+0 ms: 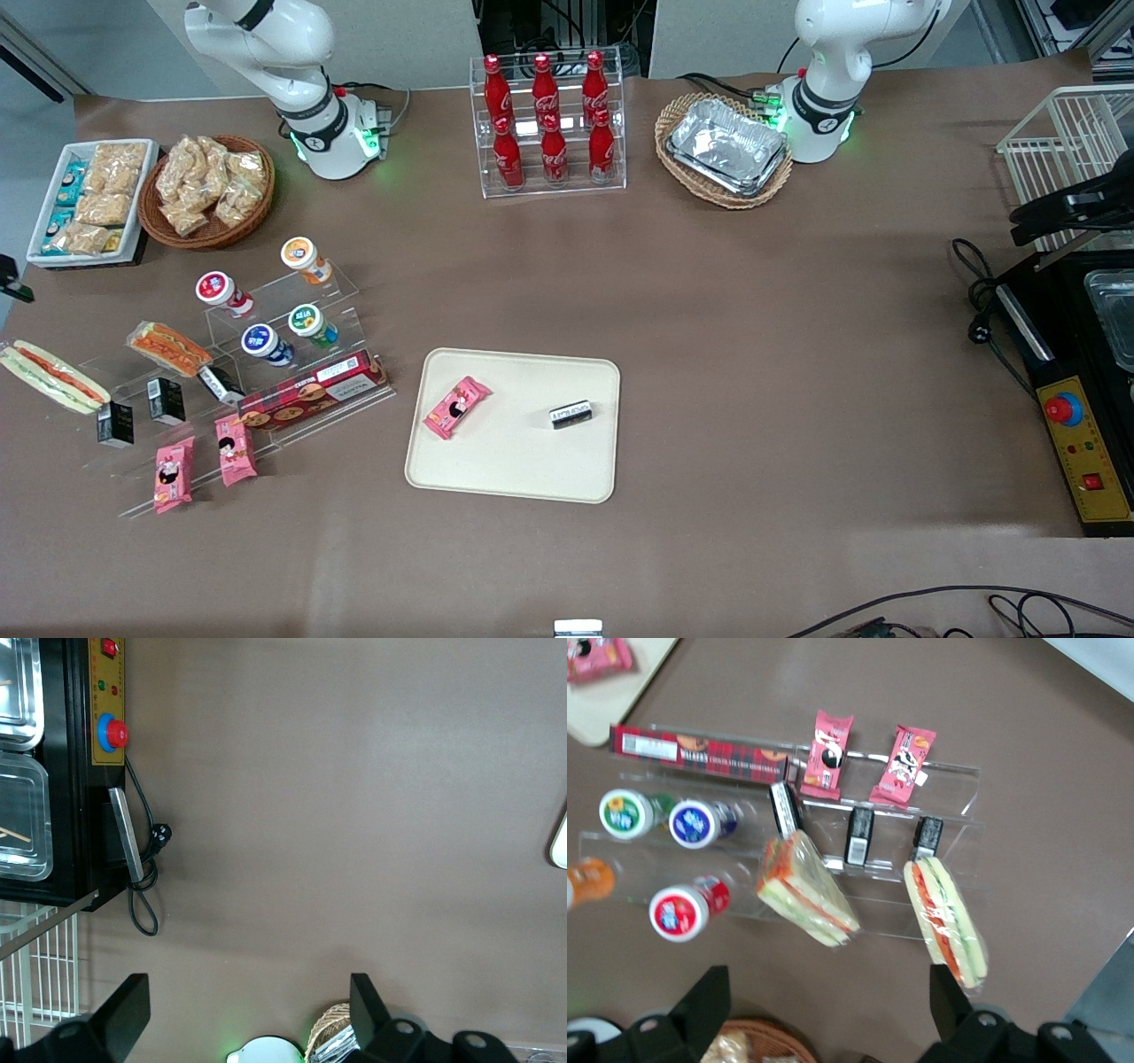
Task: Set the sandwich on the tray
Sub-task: 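Lower the open right gripper over the upright wrapped sandwich on the rack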
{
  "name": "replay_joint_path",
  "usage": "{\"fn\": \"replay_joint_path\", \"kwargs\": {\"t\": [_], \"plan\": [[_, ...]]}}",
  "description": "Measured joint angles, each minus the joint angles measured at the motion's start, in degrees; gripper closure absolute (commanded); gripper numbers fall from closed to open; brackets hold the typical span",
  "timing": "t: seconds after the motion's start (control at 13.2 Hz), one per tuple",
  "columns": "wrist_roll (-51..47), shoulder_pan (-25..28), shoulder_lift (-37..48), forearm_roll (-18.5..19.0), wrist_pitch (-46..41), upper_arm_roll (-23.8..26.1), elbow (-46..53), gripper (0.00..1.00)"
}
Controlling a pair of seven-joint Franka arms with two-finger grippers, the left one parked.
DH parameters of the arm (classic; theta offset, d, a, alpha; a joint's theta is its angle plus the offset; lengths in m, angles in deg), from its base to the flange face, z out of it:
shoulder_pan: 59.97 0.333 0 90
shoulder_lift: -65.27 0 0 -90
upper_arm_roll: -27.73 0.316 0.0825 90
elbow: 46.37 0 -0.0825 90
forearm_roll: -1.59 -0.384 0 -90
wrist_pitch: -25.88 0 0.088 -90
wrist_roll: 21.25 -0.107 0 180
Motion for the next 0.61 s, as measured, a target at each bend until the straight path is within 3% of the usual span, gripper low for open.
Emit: {"fn": "replay_joint_path", "kwargs": {"t": [0.38, 0.61], "plan": [[19.1, -0.1, -0.3, -0.3, 0.4, -5.5, -1.9, 0.0], [26.3, -0.1, -0.4, -0.3, 5.2, -7.3, -6.4, 0.0]]}}
